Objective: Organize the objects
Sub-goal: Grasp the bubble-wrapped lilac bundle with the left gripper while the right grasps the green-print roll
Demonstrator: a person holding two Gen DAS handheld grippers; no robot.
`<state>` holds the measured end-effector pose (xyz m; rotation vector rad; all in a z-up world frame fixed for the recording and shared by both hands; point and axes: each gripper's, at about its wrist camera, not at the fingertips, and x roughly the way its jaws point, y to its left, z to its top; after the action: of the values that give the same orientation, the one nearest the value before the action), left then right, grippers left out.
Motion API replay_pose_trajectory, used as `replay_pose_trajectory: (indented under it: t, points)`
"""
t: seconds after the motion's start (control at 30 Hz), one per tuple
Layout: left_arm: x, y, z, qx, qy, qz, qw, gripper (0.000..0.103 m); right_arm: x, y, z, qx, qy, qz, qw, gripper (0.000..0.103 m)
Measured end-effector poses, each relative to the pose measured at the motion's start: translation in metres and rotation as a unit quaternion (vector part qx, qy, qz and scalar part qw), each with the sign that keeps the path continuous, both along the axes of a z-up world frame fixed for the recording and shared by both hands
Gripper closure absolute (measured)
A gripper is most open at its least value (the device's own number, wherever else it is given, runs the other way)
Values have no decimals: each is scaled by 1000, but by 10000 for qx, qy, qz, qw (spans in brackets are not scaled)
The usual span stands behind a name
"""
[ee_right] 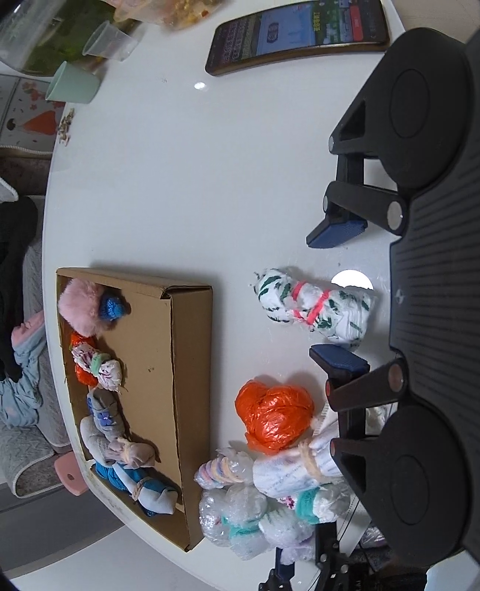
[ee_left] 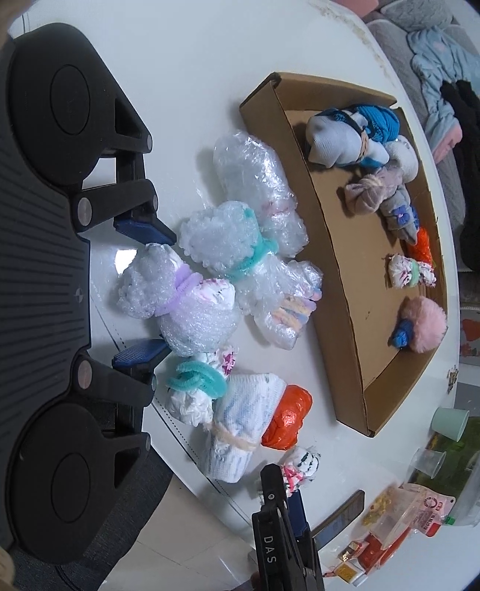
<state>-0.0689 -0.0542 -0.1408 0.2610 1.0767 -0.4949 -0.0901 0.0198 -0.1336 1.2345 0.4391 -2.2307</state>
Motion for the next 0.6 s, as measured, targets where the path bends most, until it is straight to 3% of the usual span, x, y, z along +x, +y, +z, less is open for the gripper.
replay_pose_trajectory:
  t: [0.07,0.2,0.23,0.6]
  points:
    - [-1,0,0,22,-23,-13,10000,46,1,-1,0,69,57,28,10000,56]
    - [-3,-1,2,6,1,-61,10000,51,-2,2,1,99,137,-25,9999,75]
    - [-3,-1,2,27,-4,-68,10000,65,-3,3,1,67,125,-38,9999,76]
    - [-3,3,2,-96,11,-60,9999,62,-4,1,0,113,161,29,9998,77]
